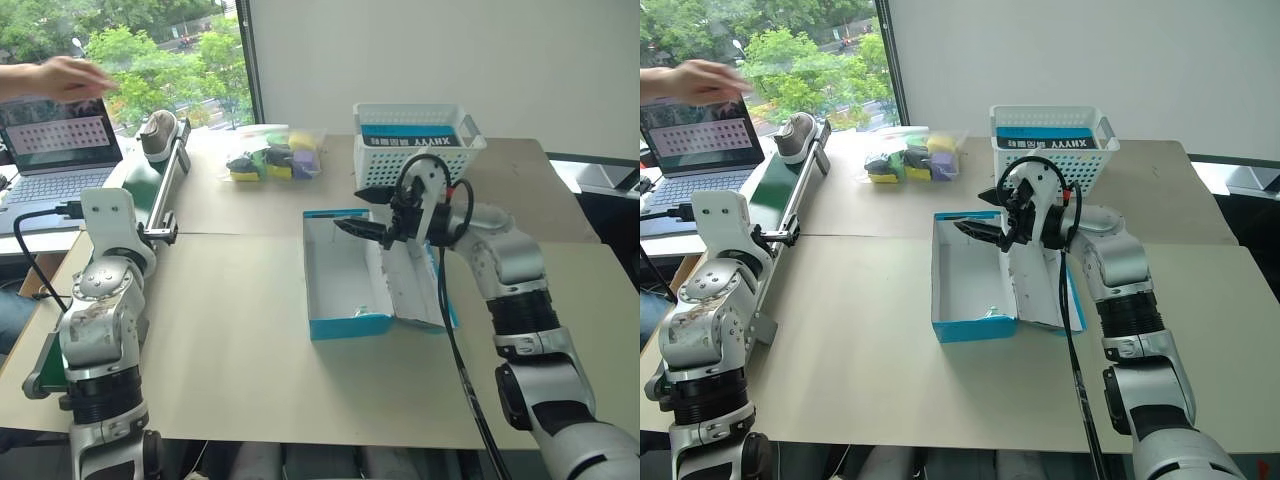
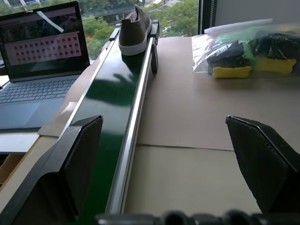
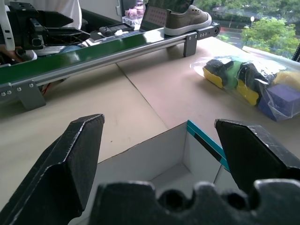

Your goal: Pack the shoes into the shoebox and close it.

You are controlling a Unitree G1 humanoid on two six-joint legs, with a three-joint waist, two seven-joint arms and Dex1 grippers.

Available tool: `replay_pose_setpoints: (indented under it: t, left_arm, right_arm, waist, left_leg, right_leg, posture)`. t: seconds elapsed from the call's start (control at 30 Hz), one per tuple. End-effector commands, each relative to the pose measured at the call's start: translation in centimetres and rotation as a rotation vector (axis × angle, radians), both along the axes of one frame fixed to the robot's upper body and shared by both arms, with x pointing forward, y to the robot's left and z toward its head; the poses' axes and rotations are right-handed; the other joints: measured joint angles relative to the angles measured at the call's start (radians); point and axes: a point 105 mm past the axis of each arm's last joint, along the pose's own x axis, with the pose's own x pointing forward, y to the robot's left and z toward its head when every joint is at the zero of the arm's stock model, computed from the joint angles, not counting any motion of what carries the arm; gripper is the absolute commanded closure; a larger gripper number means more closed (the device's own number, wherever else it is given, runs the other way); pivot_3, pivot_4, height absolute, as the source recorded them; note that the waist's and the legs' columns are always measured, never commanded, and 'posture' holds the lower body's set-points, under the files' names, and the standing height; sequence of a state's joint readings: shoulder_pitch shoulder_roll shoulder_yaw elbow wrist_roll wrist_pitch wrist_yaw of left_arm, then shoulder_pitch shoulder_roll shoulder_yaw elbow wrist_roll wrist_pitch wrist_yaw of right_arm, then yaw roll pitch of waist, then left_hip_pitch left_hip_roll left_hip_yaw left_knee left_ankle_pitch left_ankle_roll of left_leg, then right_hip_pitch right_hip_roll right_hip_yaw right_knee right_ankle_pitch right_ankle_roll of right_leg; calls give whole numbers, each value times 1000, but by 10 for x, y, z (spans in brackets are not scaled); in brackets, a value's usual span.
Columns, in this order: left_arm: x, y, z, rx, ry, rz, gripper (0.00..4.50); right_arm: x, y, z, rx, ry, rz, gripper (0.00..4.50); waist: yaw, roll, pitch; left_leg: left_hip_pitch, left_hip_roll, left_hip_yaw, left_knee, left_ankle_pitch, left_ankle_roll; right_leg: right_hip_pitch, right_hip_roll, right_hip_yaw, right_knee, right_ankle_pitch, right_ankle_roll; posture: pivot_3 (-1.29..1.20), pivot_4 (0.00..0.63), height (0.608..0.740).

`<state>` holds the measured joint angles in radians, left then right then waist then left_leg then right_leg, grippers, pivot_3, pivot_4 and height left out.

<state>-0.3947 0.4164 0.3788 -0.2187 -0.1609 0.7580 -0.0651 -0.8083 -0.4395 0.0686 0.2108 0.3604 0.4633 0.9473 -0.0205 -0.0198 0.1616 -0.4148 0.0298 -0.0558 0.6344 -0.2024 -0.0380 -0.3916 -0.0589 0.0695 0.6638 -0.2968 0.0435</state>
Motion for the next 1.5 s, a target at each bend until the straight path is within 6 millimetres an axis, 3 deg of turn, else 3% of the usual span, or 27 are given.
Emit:
replay_pose_setpoints:
  t: [0.03,0.33,0.6,0.77,1.43,1.47,1.5]
  left_arm:
    - [-3,14,7,-8,-47,44,0]
    - [-14,44,-14,-4,-17,123,0]
    - [-15,65,-32,7,0,136,0]
    - [-13,71,-47,-27,7,127,0]
    - [-20,81,-65,-128,17,146,0]
    - [-21,82,-67,-140,25,151,516]
    - [-20,81,-69,-162,25,148,736]
  right_arm:
    - [-5,8,11,21,-64,33,33]
    - [-22,28,10,66,-11,137,33]
    - [-25,30,8,73,4,126,33]
    - [-28,31,9,89,17,129,33]
    - [-27,25,8,74,22,96,33]
    - [-27,24,8,72,22,95,0]
    - [-26,25,8,69,22,94,0]
  waist:
    - [-1,0,0]
    - [-3,0,0]
    - [-2,0,0]
    - [-2,0,0]
    - [-2,0,0]
    - [-2,0,0]
    - [-2,0,0]
  left_leg:
    - [0,0,0,0,0,0]
    - [0,0,0,0,0,0]
    - [0,0,0,1,0,0]
    - [0,0,0,1,0,0]
    - [0,0,0,1,0,0]
    - [0,0,0,1,0,0]
    - [0,0,0,1,0,0]
  right_leg:
    - [0,0,0,0,0,0]
    - [0,0,0,0,0,0]
    - [-1,0,0,1,0,0]
    - [-1,0,0,1,0,0]
    - [-1,0,0,1,0,0]
    - [-1,0,0,1,0,0]
    - [-1,0,0,1,0,0]
  posture:
    - [0,150,740]
    - [0,150,740]
    - [0,150,740]
    - [0,150,740]
    - [0,150,740]
    - [0,150,740]
    - [0,150,740]
